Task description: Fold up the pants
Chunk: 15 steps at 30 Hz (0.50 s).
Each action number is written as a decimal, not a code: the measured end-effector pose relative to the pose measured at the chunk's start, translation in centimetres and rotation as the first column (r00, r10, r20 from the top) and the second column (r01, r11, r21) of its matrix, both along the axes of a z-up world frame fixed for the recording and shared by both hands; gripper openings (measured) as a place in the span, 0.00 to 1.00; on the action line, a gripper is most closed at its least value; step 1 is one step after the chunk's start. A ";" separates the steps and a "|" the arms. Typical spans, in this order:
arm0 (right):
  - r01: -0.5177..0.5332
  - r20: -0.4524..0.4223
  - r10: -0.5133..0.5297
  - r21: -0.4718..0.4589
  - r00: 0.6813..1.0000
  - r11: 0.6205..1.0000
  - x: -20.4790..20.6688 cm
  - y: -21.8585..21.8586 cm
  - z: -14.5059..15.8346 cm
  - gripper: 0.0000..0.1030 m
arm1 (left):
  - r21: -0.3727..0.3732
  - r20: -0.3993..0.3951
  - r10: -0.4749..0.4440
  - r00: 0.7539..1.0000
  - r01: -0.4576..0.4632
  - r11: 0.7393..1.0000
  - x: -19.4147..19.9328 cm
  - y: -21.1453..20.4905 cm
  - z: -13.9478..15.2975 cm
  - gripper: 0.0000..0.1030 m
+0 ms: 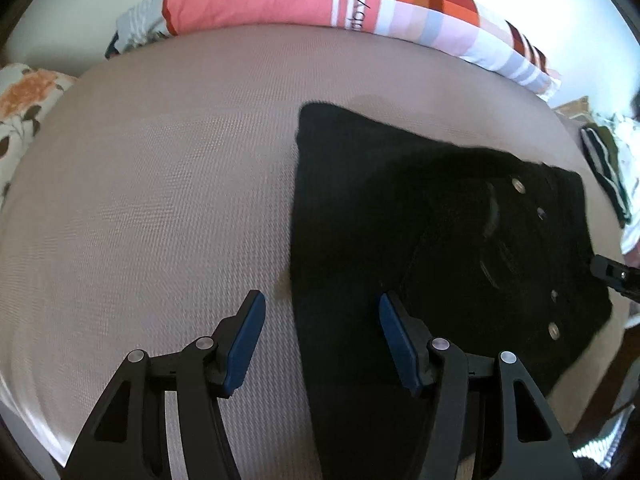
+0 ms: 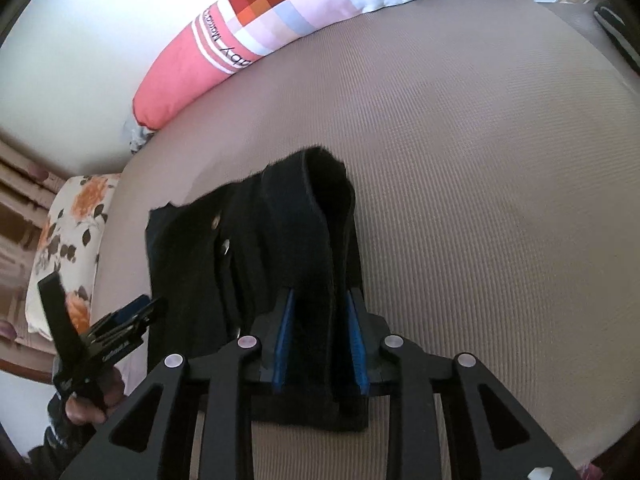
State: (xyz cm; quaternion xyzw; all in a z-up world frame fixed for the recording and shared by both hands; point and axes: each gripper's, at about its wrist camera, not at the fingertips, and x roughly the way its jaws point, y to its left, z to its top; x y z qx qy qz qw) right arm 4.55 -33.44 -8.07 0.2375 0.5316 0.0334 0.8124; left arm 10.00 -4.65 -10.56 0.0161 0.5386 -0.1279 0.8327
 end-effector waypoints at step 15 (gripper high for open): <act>-0.004 0.026 0.004 -0.012 1.000 1.000 -3.5 1.2 0.7 0.11 | 0.006 0.008 -0.055 0.998 0.055 0.998 -3.8 -1.1 0.2 0.58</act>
